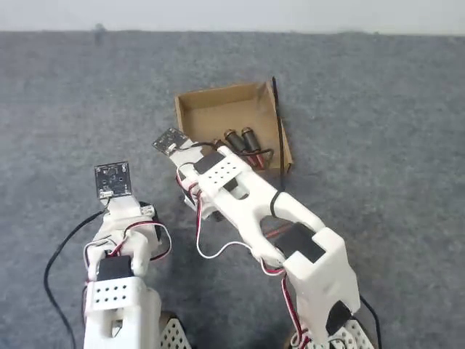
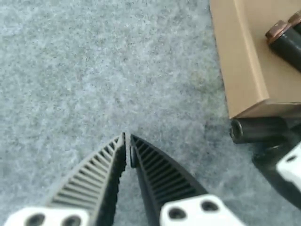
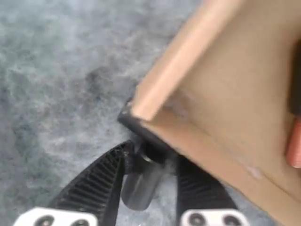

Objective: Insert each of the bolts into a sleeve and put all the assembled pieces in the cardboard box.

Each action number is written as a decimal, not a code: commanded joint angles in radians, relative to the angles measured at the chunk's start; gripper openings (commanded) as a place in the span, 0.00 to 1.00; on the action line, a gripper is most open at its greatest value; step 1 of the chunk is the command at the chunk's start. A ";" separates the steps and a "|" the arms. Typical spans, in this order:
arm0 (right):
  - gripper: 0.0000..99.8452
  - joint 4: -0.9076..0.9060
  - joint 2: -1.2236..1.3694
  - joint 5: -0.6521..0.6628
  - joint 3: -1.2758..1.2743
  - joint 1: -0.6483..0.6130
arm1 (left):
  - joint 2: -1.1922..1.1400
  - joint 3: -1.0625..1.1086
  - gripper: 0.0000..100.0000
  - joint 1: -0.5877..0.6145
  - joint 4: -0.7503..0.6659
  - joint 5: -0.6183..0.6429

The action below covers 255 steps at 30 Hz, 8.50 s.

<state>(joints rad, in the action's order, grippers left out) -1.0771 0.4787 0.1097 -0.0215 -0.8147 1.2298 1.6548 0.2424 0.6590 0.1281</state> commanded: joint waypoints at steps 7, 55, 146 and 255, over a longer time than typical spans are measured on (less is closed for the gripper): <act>0.01 -0.008 -0.030 0.008 -0.015 0.018 | -0.008 -0.050 0.01 0.000 -0.025 -0.003; 0.15 0.053 -0.630 0.167 -0.741 1.059 | -0.006 -0.041 0.01 0.002 -0.026 -0.003; 0.12 0.237 -0.995 0.012 -1.137 1.013 | -0.006 -0.041 0.01 -0.043 -0.021 -0.003; 0.01 0.303 -1.357 0.028 -1.286 1.208 | -1.370 -1.210 0.13 -1.025 0.199 -0.249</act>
<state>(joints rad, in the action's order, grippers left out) -0.7994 -0.8777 0.1235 -1.3272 0.3851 -0.1204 0.5301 -0.7795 0.8477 -0.1143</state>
